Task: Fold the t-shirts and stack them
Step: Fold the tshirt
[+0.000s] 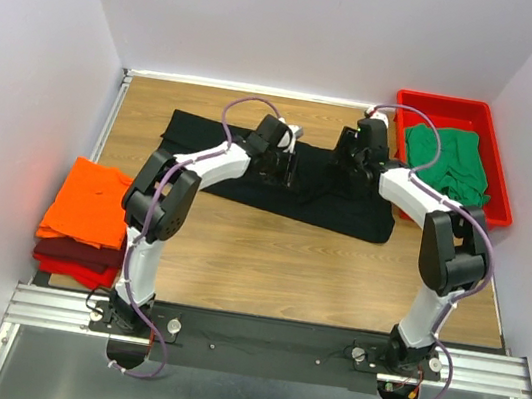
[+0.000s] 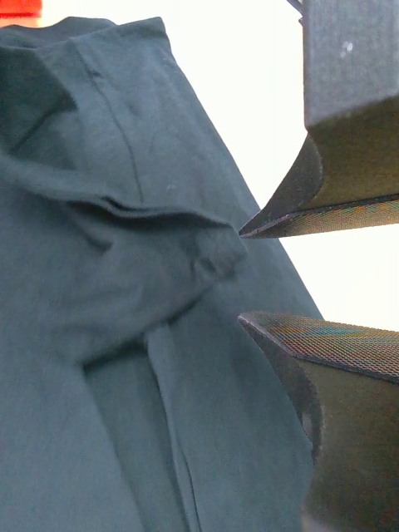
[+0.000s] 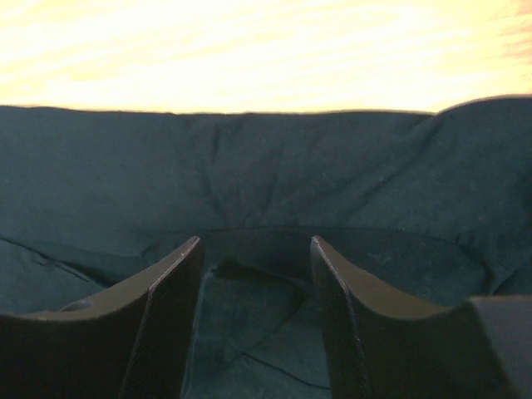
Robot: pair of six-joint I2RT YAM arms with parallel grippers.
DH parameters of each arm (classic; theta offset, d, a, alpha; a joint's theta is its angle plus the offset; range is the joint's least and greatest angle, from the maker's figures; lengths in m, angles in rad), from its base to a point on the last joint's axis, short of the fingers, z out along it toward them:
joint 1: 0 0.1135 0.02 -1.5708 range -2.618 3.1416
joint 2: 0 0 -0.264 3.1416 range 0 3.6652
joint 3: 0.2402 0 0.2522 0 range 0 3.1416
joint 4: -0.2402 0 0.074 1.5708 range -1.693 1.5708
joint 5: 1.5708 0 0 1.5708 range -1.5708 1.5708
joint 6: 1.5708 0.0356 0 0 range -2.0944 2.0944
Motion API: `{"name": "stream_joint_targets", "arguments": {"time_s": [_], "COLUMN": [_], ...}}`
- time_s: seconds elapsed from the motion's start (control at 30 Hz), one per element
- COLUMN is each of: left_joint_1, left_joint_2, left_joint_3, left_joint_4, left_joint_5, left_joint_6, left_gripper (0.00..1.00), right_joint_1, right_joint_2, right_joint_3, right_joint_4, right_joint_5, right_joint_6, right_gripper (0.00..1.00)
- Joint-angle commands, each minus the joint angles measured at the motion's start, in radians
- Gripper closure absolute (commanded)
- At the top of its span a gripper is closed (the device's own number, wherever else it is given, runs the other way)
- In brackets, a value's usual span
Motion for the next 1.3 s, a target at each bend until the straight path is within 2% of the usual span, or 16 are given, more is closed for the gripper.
{"name": "stream_joint_targets", "arguments": {"time_s": [0.0, 0.03, 0.13, 0.23, 0.4, 0.83, 1.1, 1.27], "left_joint_1": [-0.022, -0.025, -0.034, -0.042, -0.051, -0.059, -0.068, -0.072], "left_joint_2": [0.023, 0.025, 0.031, 0.037, 0.054, 0.078, 0.101, 0.109], "left_joint_3": [0.033, 0.033, 0.026, 0.016, 0.004, 0.009, 0.032, 0.044], "left_joint_4": [-0.013, -0.013, -0.014, -0.014, -0.001, 0.01, 0.012, 0.015], "left_joint_5": [-0.009, -0.009, -0.012, -0.015, 0.006, 0.019, 0.016, 0.017], "left_joint_6": [0.005, 0.002, -0.004, -0.014, -0.028, -0.059, -0.071, -0.076], "left_gripper": [0.51, 0.51, 0.51, 0.51, 0.51, 0.5, 0.5, 0.53], "right_joint_1": [0.004, 0.005, 0.002, 0.002, 0.004, 0.009, 0.01, 0.012], "right_joint_2": [0.028, 0.023, -0.004, -0.036, -0.088, -0.216, -0.236, -0.239], "right_joint_3": [0.021, 0.016, -0.004, -0.043, -0.105, -0.246, -0.266, -0.268], "right_joint_4": [-0.027, -0.03, -0.036, -0.05, -0.066, -0.083, -0.087, -0.09], "right_joint_5": [-0.012, -0.008, 0.003, 0.006, -0.009, -0.034, -0.038, -0.038], "right_joint_6": [-0.005, -0.003, 0.012, 0.031, 0.048, 0.058, 0.061, 0.061], "right_gripper": [0.43, 0.5, 0.61, 0.81, 0.93, 0.96, 0.96, 0.96]}}
